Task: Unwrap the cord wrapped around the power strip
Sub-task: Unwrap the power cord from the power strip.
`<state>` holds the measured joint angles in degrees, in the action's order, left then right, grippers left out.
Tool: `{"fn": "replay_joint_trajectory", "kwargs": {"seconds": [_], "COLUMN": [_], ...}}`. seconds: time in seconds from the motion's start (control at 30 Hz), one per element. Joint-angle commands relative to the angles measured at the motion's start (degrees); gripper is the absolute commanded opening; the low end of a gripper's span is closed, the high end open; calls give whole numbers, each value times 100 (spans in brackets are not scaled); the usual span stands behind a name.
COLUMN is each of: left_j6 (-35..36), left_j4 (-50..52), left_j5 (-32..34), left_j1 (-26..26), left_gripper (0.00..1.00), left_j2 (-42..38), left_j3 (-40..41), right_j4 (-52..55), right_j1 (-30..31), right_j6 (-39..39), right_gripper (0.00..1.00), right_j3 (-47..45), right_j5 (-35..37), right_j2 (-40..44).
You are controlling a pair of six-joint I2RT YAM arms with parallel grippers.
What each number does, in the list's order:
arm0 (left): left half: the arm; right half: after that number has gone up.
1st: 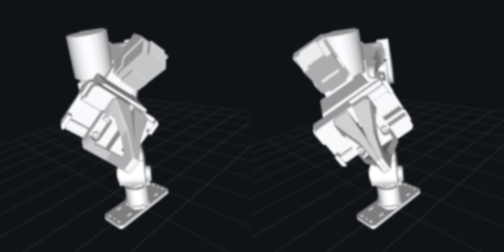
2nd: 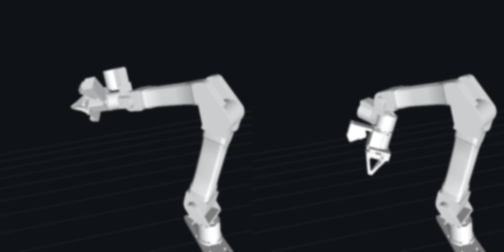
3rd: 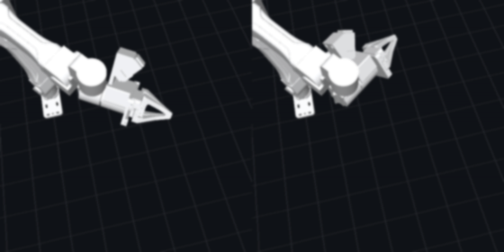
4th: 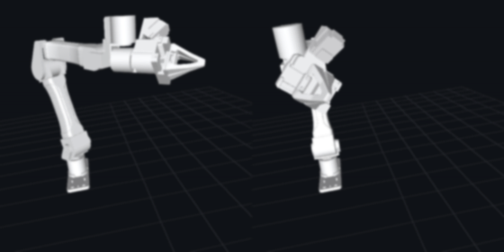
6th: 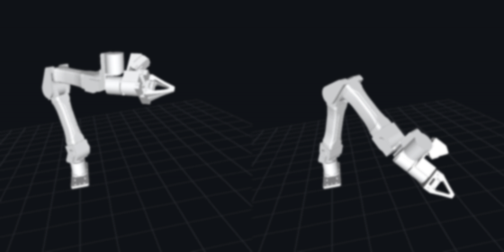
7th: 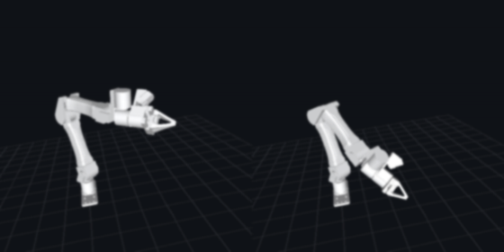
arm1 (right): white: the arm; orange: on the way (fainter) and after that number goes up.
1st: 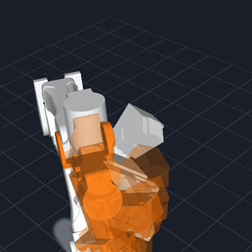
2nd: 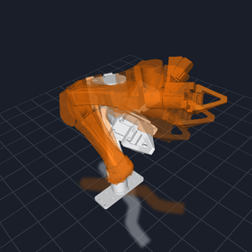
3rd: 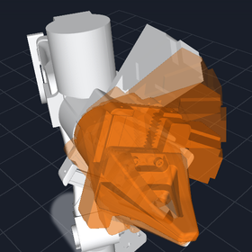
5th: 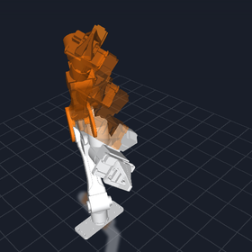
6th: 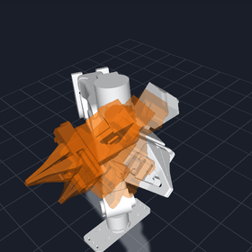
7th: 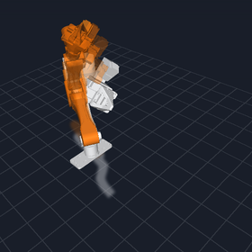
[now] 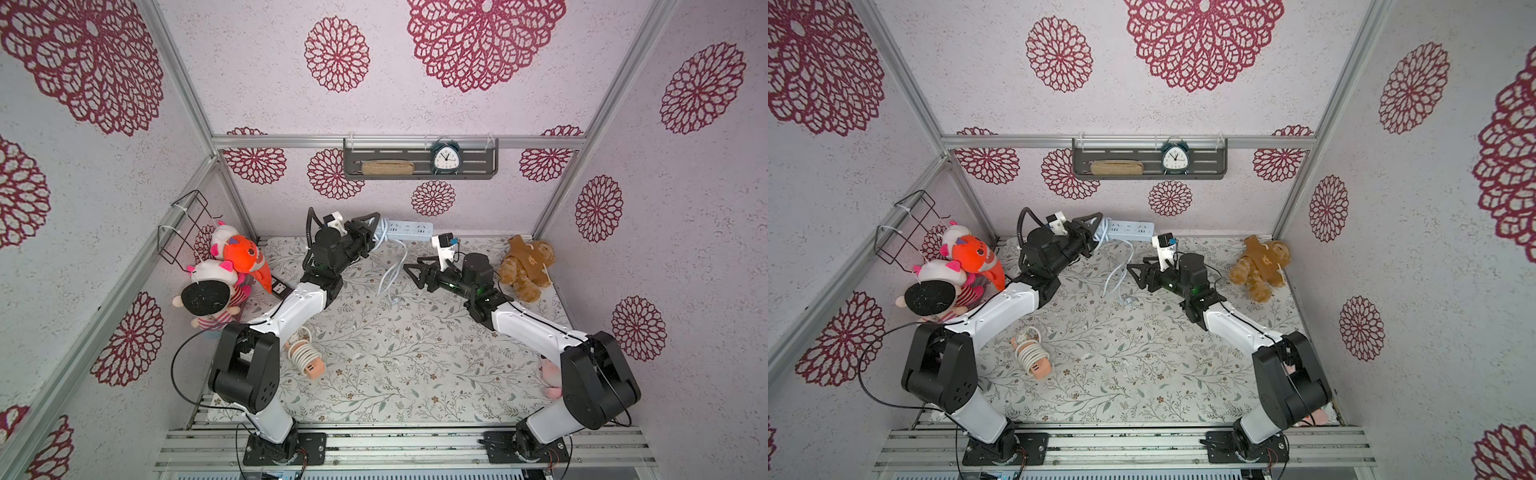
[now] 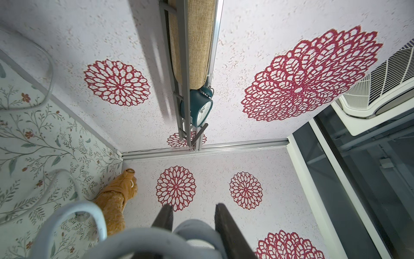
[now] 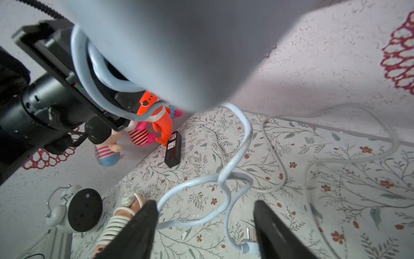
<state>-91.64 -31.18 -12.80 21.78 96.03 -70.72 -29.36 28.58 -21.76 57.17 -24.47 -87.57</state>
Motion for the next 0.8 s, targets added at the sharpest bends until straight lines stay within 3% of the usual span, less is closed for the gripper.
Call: {"fn": "replay_joint_trajectory", "kwargs": {"seconds": [0.0,0.13,0.27,0.33,0.43,0.53,0.67,0.77], "left_j6": [595,956,1047,1099,1067,1042,1321,1483], "left_j4": [177,150,-237,-322,-609,-653,-446,-372], "left_j5": [515,1348,1877,1999,2077,2104,2264,2338], "left_j1": [183,352,580,648,735,806,965,1048], "left_gripper": [0,0,0,0,0,0,0,0], "left_j2": [-377,-478,-406,-338,-218,-163,-224,-243], "left_j3": [-60,225,462,472,510,499,433,410], "right_j4": [173,353,614,668,741,807,933,950], "right_j1": [176,486,586,642,727,754,778,807], "right_j6": [-300,-598,-794,-887,-902,-893,-947,-979], "right_gripper": [50,39,37,39,54,54,41,38], "right_j3": [264,405,730,863,1049,1188,1438,1572], "right_j5": [281,422,515,514,608,680,648,623], "right_j2": [397,423,235,124,-43,-186,-401,-502]}}
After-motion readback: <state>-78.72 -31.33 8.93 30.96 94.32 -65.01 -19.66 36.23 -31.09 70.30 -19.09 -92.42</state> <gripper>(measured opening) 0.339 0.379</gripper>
